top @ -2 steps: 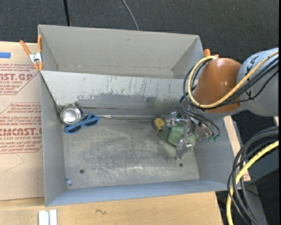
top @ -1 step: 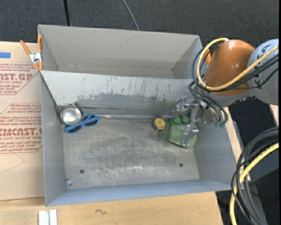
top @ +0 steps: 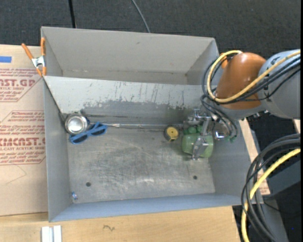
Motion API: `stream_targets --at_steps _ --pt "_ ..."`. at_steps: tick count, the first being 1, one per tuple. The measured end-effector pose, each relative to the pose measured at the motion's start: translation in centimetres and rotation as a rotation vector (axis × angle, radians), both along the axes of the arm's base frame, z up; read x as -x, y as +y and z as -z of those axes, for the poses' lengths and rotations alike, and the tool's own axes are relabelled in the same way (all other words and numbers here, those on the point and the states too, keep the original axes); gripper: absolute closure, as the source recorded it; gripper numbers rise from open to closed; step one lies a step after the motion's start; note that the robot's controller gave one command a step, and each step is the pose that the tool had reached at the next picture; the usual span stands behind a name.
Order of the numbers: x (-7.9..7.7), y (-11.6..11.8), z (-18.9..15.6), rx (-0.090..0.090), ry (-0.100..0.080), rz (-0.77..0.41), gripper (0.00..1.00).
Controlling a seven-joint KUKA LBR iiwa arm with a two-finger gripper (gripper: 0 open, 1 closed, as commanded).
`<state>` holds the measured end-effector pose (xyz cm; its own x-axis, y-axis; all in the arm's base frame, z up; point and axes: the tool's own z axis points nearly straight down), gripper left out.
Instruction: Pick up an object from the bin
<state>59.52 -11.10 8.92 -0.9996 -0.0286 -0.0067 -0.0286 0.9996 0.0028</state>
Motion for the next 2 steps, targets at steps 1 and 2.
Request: stream_targets --at_steps 1,2 --pt "0.0 0.0 0.1 -0.001 0.003 0.002 1.0" --pt "3.9 -2.0 -18.4 0.007 -0.002 -0.369 1.0"
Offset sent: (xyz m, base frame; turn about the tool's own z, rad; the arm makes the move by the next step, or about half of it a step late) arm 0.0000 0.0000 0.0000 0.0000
